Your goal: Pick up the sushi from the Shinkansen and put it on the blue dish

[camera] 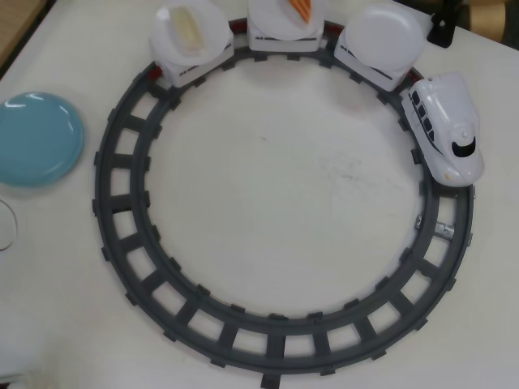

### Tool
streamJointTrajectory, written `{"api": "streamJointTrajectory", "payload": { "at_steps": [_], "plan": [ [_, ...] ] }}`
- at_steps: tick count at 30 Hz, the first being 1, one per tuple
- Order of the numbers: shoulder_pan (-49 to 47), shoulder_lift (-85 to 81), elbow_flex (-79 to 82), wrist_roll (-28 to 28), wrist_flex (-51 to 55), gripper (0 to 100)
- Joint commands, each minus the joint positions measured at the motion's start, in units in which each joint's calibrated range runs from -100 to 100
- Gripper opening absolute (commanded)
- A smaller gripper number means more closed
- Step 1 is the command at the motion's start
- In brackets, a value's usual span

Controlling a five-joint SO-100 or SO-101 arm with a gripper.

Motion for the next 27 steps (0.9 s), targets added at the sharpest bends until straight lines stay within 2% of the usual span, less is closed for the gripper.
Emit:
{"api": "streamJointTrajectory", "payload": {
  "at_steps": [1, 27],
  "plan": [
    [13.0, -19.2, 16.9, -0.3, 0.7, 24],
    [13.0, -19.2, 16.3, -0.2, 0.7, 24]
  ]
}}
